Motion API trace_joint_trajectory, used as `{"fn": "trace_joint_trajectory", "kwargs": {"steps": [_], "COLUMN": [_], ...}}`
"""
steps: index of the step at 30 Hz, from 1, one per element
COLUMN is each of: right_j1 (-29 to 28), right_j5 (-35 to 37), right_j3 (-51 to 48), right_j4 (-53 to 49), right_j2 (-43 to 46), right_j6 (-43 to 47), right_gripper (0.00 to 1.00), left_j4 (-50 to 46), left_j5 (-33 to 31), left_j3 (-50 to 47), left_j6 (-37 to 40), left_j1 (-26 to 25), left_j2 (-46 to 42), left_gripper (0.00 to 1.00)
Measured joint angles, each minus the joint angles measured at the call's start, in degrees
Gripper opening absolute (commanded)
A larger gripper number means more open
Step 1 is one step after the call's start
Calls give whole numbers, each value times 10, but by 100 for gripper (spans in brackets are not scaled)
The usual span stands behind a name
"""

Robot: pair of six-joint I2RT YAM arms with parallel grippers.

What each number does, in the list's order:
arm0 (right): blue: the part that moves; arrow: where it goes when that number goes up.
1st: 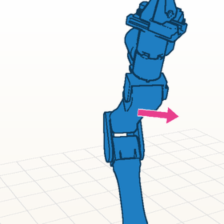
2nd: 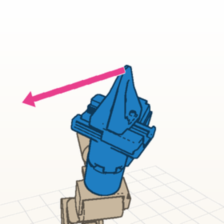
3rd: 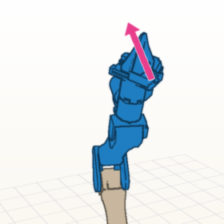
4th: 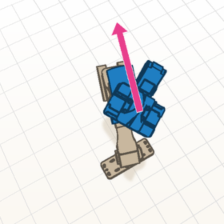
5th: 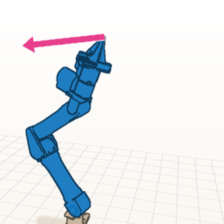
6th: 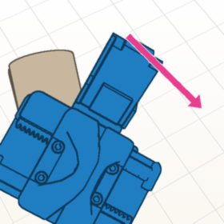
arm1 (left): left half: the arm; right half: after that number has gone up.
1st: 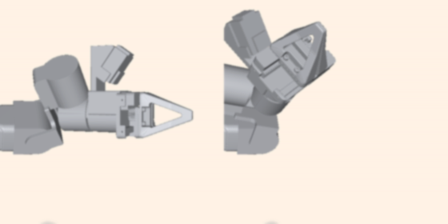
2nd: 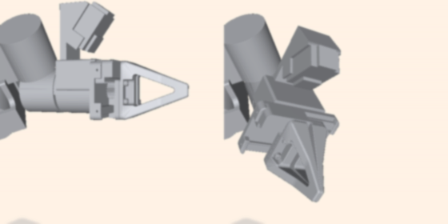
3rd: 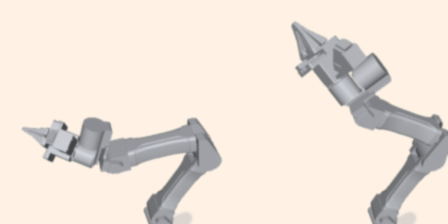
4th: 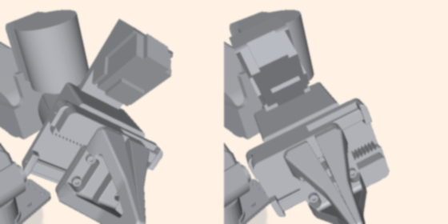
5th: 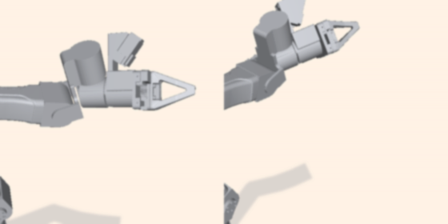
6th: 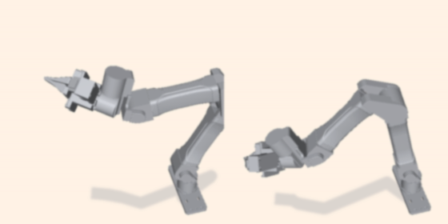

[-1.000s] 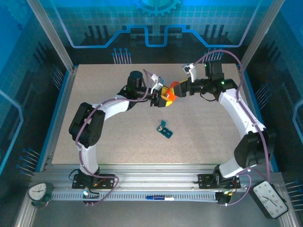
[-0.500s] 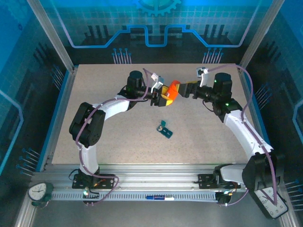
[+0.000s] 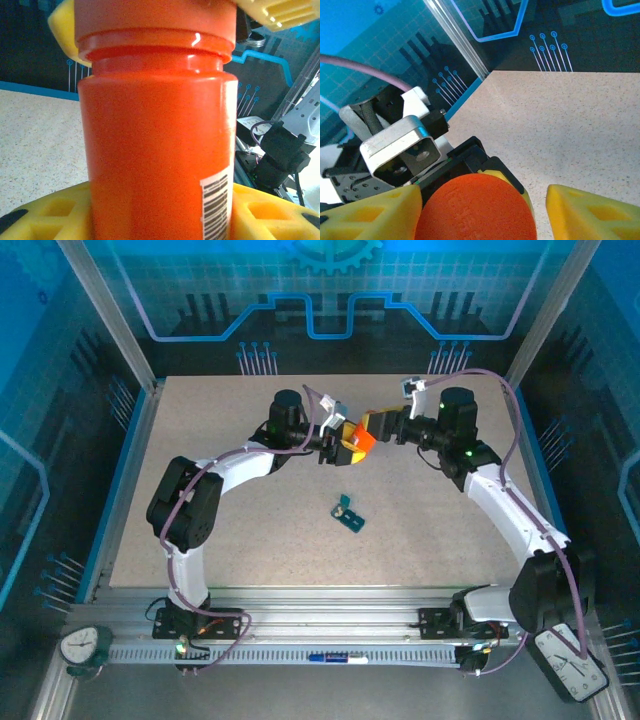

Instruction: Sort the pills into containers

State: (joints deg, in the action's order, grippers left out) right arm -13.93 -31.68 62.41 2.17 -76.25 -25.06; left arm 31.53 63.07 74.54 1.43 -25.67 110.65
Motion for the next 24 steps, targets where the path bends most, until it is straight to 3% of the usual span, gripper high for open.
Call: {"fn": "trace_joint_trajectory", "kwargs": {"steps": [3, 6, 9, 19, 24], "right_j1": [-1, -2, -3, -3, -3], "right_j5": [-3, -2, -2, -5, -9], "right_j3": [6, 10, 10, 10, 15], "right_j4": [-7, -15, -23, -28, -35], "right_j2": [-2, -4, -5, -5, -8], "right_j6": [8, 18, 26, 37, 52], "right_gripper": [53, 66, 67, 36, 31], "left_j4": [-3, -3, -3, -9, -12], "left_j5": [0, 0, 0, 0, 2], "left_j3": [0, 0, 0, 0, 0], "left_j6": [0, 0, 0, 0, 0], "left_j1": [0, 0, -1, -1, -1], "left_j2": [0, 0, 0, 0, 0], "left_gripper": [0, 0, 0, 0, 0]}}
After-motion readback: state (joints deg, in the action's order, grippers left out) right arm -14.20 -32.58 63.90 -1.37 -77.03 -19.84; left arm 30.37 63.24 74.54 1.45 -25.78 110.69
